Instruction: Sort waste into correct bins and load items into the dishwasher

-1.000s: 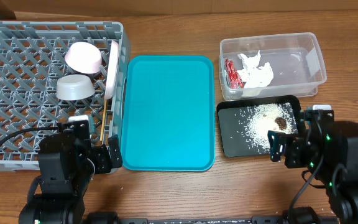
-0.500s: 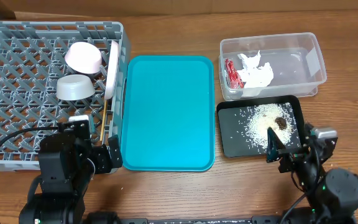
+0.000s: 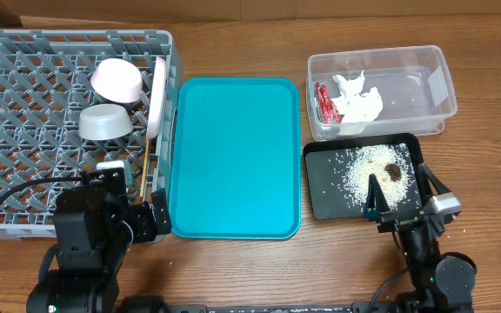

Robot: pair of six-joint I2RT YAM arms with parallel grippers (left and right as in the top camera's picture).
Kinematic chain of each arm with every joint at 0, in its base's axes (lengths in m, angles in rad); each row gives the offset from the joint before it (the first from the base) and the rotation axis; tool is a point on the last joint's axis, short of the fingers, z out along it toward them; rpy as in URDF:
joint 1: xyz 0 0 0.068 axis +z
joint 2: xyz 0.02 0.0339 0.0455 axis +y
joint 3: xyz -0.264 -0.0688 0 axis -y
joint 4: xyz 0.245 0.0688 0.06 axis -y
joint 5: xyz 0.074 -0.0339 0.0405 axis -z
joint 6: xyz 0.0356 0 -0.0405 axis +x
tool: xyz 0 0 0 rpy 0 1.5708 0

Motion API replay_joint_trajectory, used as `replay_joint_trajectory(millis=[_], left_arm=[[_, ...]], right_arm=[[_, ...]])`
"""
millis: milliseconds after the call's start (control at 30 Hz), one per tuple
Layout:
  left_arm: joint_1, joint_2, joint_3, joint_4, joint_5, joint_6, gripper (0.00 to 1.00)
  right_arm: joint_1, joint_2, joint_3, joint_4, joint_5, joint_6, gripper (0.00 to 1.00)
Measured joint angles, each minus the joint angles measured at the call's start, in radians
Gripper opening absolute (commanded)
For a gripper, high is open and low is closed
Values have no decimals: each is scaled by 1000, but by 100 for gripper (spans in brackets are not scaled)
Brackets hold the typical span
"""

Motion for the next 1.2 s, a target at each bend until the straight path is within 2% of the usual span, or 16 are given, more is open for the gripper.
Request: replay_joint_trajectory(millis=[100,267,1200], left_arm=[[0,0,0,0,0,0,100],[0,0,0,0,0,0,100],[0,0,0,0,0,0,100]], right_arm=[[-5,0,-8,-27,6,-6,100],[-21,-3,-8,-164,11,-16,100],[-26,-3,-8,-164,11,-23,100]])
